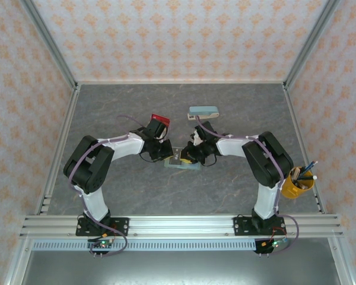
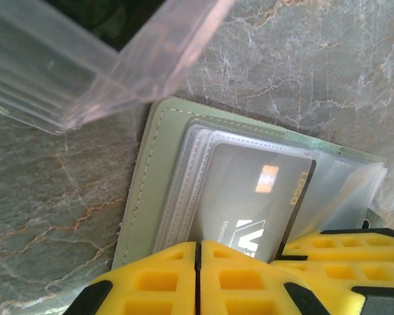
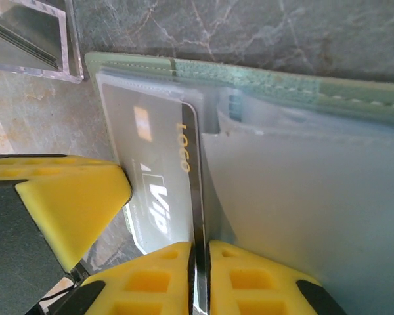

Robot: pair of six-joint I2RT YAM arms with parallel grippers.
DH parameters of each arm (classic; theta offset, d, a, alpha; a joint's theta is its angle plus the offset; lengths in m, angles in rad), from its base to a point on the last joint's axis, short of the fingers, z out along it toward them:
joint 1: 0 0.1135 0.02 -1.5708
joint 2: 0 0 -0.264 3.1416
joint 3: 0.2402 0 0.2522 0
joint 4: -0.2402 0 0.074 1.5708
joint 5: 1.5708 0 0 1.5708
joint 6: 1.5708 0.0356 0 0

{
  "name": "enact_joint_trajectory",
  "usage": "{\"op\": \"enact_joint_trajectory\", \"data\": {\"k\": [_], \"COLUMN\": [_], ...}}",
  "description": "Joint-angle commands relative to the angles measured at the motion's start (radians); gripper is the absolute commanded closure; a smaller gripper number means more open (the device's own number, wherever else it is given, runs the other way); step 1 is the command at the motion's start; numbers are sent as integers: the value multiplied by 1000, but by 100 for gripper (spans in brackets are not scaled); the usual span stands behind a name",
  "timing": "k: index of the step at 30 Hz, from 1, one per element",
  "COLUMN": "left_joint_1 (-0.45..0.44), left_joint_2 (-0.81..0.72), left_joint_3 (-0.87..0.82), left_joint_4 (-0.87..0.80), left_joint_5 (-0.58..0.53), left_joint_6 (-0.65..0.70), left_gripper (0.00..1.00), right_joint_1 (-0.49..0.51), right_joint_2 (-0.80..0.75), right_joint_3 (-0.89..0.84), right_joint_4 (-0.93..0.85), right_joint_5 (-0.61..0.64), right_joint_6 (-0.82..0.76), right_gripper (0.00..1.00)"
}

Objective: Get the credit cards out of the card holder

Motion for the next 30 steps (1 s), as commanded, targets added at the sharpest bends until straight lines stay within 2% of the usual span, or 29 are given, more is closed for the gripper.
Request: {"op": "enact_joint_trajectory", "data": {"k": [1, 7, 10, 16, 19, 24, 27, 30], "left_joint_1": [-13, -12, -12, -7, -8, -8, -6, -7], "left_joint_2": [40, 22, 5, -46, -70, -100, -101, -93], "left_joint_3": [-56, -66, -53, -40, -40, -42, -36, -38], "left_joint_4": [-34, -43, -69, -73, -52, -56, -90, -91], "left_joint_5": [-47, -64, -81, -78, -56, -63, -103, -112], "left_joint_6": [-24, -24, -13, -14, -15, -12, 2, 7], "left_gripper": [91, 91, 89, 76, 74, 73, 75, 77], "right_joint_1": [4, 0, -9, -27, -34, -43, -42, -43], "right_joint_2": [12, -24, -47, -84, -86, -82, -75, -74], "right_joint_3": [-14, -43, -58, -79, -84, -84, -80, -70], "right_joint_4": [113, 143, 139, 85, 62, 41, 46, 48], "right_joint_5": [-39, -29, -30, -40, -43, -43, -45, -33], "right_joint_6": [24, 36, 35, 1, -11, -24, -22, -21], "right_gripper": [88, 100, 100, 100, 100, 100, 100, 91]}}
